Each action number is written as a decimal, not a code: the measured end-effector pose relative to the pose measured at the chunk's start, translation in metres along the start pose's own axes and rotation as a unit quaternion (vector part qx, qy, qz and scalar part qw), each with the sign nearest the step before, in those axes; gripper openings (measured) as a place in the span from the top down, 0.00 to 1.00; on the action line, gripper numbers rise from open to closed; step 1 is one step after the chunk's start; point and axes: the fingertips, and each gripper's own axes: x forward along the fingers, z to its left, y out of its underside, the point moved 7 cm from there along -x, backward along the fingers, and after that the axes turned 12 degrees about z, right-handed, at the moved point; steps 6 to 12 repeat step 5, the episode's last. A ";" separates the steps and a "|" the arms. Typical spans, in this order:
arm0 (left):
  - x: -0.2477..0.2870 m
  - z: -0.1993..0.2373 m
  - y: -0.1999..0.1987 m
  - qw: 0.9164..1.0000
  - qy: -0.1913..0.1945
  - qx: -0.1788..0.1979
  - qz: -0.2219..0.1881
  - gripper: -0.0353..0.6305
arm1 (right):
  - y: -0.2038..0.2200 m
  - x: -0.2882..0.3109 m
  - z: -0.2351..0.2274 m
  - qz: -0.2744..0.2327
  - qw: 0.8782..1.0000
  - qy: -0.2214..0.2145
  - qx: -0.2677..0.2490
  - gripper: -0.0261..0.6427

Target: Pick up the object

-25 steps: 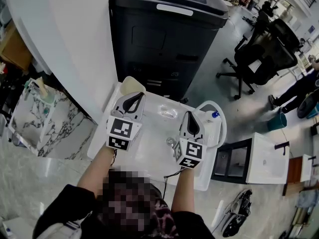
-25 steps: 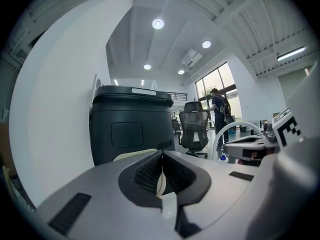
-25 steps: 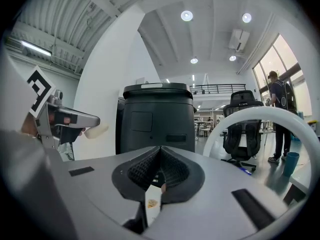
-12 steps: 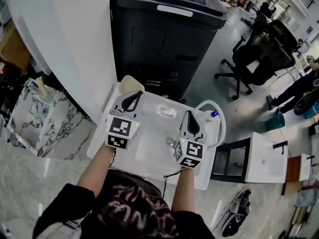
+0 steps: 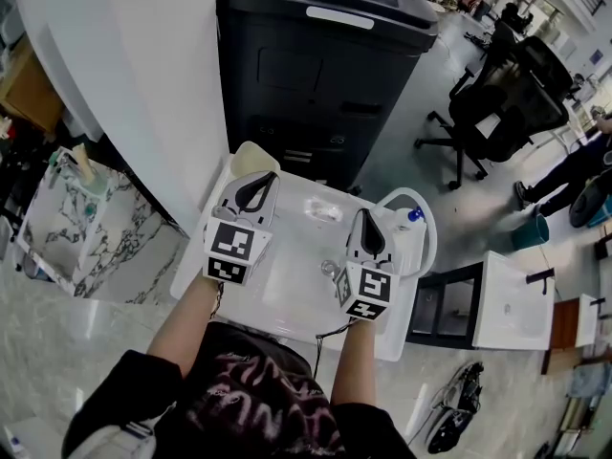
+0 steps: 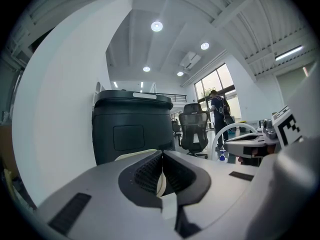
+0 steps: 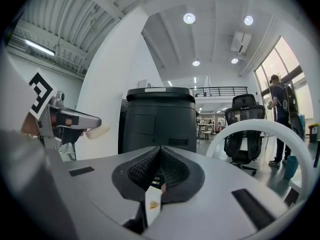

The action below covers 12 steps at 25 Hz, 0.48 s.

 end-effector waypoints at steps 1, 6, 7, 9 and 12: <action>0.000 -0.001 -0.001 1.000 0.001 0.001 0.000 0.92 | 0.000 -0.001 -0.001 -0.001 1.000 0.000 0.000 0.94; -0.001 -0.002 -0.002 1.000 0.002 0.003 -0.002 0.92 | 0.000 -0.003 -0.001 -0.002 1.000 0.003 0.000 0.94; -0.001 -0.002 -0.002 1.000 0.002 0.003 -0.002 0.92 | 0.000 -0.003 -0.001 -0.002 1.000 0.003 0.000 0.94; -0.001 -0.002 -0.002 1.000 0.002 0.003 -0.002 0.92 | 0.000 -0.003 -0.001 -0.002 1.000 0.003 0.000 0.94; -0.001 -0.002 -0.002 1.000 0.002 0.003 -0.002 0.92 | 0.000 -0.003 -0.001 -0.002 1.000 0.003 0.000 0.94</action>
